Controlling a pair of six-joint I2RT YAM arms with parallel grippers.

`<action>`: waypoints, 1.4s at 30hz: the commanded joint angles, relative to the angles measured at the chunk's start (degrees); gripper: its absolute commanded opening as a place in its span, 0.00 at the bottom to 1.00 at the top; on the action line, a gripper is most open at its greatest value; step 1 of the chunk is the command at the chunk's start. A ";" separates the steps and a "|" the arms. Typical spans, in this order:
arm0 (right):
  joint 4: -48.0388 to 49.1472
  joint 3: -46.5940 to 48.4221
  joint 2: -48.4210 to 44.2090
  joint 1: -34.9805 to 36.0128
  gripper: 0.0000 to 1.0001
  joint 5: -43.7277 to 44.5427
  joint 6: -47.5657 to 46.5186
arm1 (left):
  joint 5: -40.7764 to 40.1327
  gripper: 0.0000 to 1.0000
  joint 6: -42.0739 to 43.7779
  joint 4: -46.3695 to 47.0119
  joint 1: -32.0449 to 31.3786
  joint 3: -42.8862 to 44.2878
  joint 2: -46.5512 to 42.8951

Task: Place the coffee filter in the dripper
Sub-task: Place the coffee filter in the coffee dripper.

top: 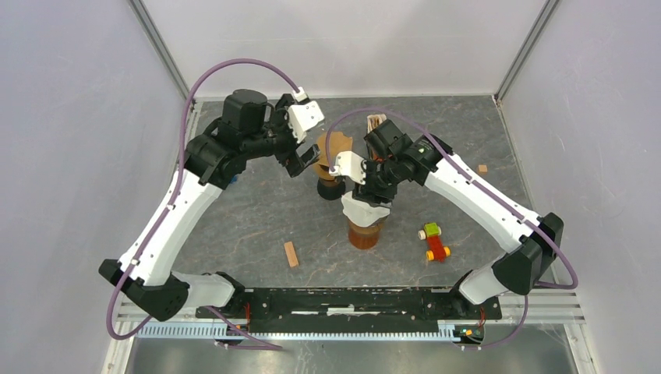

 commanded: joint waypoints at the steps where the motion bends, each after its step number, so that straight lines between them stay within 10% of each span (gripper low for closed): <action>1: 4.77 -0.86 0.15 0.24 0.63 -0.35 1.79 | -1.04 1.00 -2.71 2.90 1.39 -0.09 -3.13; 42: 8.49 -5.25 4.28 0.24 0.62 2.89 2.56 | 2.43 1.00 -2.38 3.43 1.77 -3.72 -4.41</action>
